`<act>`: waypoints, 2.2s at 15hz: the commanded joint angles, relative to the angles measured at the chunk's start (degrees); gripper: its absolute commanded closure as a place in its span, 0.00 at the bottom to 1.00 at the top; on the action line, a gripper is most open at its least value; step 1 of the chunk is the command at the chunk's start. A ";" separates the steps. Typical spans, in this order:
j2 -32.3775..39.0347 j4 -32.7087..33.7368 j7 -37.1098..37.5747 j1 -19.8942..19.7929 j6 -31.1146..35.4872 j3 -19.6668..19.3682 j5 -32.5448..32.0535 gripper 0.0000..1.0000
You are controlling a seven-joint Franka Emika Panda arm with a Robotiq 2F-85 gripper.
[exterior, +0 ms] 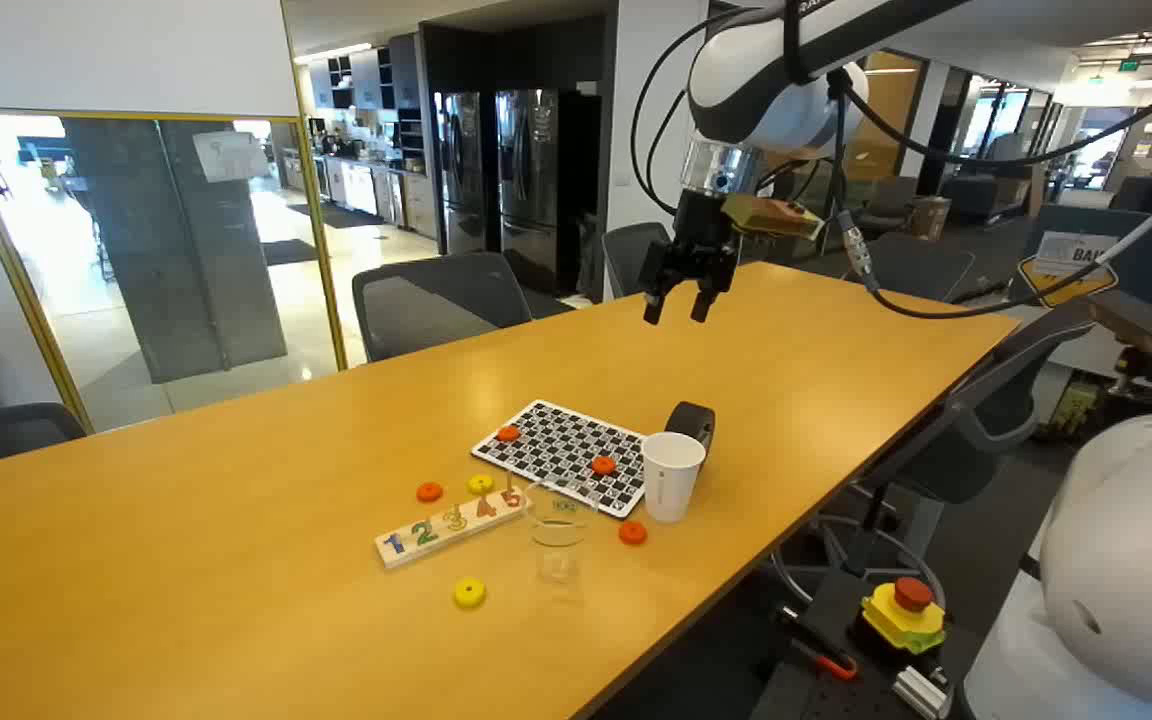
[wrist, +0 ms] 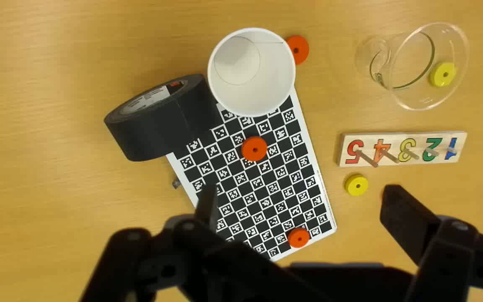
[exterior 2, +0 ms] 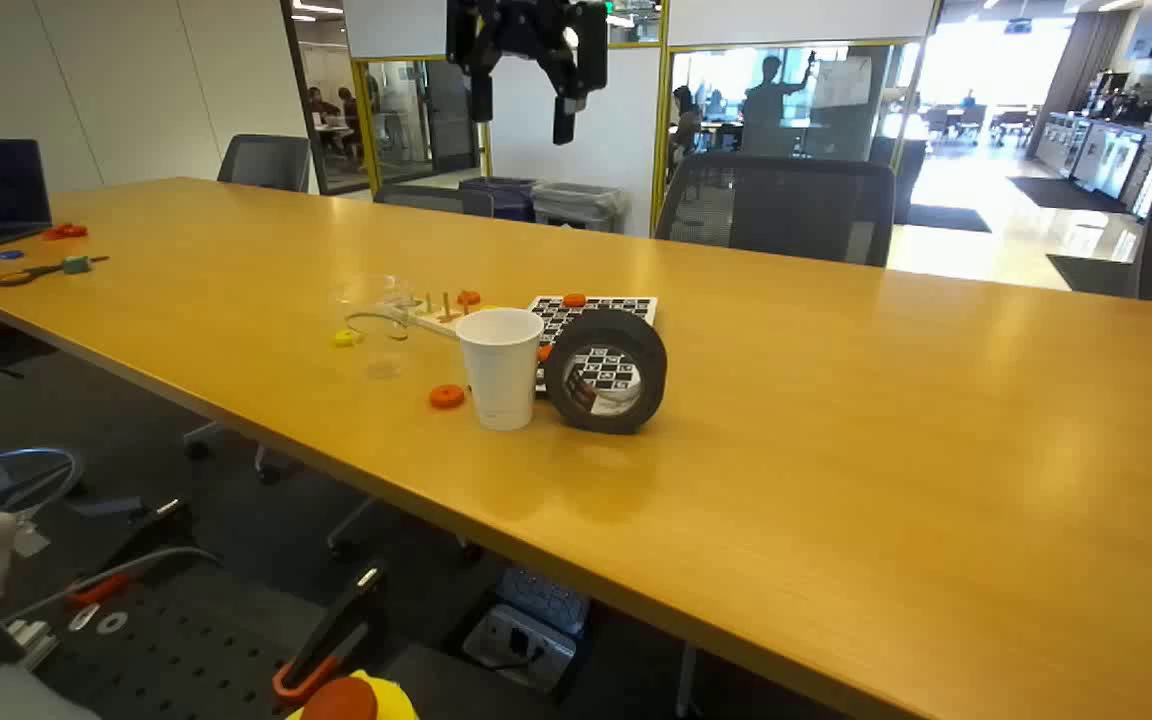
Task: Pick up the orange and yellow objects from the table and put them in the two cups
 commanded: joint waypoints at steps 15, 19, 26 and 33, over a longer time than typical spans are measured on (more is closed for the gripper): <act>9.58 -1.88 6.43 -1.78 13.29 5.88 -9.88 0.00; 17.44 -0.86 9.94 -1.89 20.31 6.37 -14.44 0.00; 31.16 6.00 3.14 -2.48 27.42 5.99 -11.08 0.00; 39.56 12.10 -4.40 -4.18 26.56 8.15 -7.14 0.00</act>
